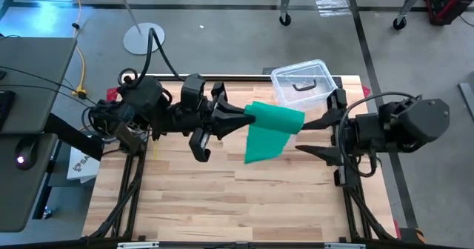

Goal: Roll bandage
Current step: Roll the green bandage

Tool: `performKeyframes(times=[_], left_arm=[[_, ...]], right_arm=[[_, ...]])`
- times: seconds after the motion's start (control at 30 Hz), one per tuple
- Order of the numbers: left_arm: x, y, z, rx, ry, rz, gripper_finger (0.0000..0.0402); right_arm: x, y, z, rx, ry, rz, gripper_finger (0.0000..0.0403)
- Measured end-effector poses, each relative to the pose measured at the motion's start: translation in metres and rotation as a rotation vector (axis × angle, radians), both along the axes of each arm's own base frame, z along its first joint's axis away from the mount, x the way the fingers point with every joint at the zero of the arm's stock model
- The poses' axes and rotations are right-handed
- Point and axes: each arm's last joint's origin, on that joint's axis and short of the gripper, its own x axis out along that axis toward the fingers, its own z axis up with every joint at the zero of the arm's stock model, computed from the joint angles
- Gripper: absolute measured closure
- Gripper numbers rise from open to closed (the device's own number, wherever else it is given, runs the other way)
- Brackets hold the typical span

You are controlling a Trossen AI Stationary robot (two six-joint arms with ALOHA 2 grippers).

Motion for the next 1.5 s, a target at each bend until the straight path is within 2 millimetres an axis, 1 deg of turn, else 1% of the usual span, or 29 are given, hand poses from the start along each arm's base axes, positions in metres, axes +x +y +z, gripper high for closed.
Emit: performKeyframes(times=[0.07, 0.17, 0.3, 0.47, 0.73, 0.87, 1.0, 1.17, 1.3, 1.5], left_arm=[[-0.002, 0.001, 0.001, -0.014, 0.003, -0.002, 0.0393], [-0.004, 0.002, 0.002, -0.032, 0.002, -0.006, 0.0393], [-0.004, 0.002, 0.002, -0.080, 0.001, -0.020, 0.0393], [-0.004, 0.006, 0.004, -0.193, 0.001, -0.044, 0.0394], [-0.006, 0.014, 0.003, -0.306, 0.042, -0.072, 0.0394], [-0.005, 0.018, 0.001, -0.328, 0.064, -0.063, 0.0394], [-0.005, 0.020, 0.000, -0.336, 0.074, -0.049, 0.0394], [-0.005, 0.021, 0.000, -0.344, 0.076, -0.036, 0.0394], [-0.005, 0.021, -0.001, -0.346, 0.076, -0.032, 0.0394], [-0.004, 0.022, -0.001, -0.345, 0.081, -0.026, 0.0392]], right_arm=[[-0.001, 0.001, -0.001, -0.027, 0.007, -0.021, 0.0222], [-0.003, 0.003, -0.001, -0.078, 0.010, -0.039, 0.0212], [-0.004, 0.004, -0.001, -0.130, 0.013, -0.056, 0.0210], [-0.005, 0.006, -0.001, -0.214, 0.016, -0.069, 0.0210], [-0.004, 0.011, -0.006, -0.424, 0.061, -0.128, 0.0210], [0.001, 0.016, -0.011, -0.515, 0.091, -0.147, 0.0210], [0.003, 0.023, -0.015, -0.616, 0.128, -0.219, 0.0210], [0.000, 0.027, -0.015, -0.624, 0.128, -0.248, 0.0210], [0.000, 0.026, -0.014, -0.617, 0.123, -0.254, 0.0210], [0.000, 0.026, -0.013, -0.650, 0.131, -0.279, 0.0210]])
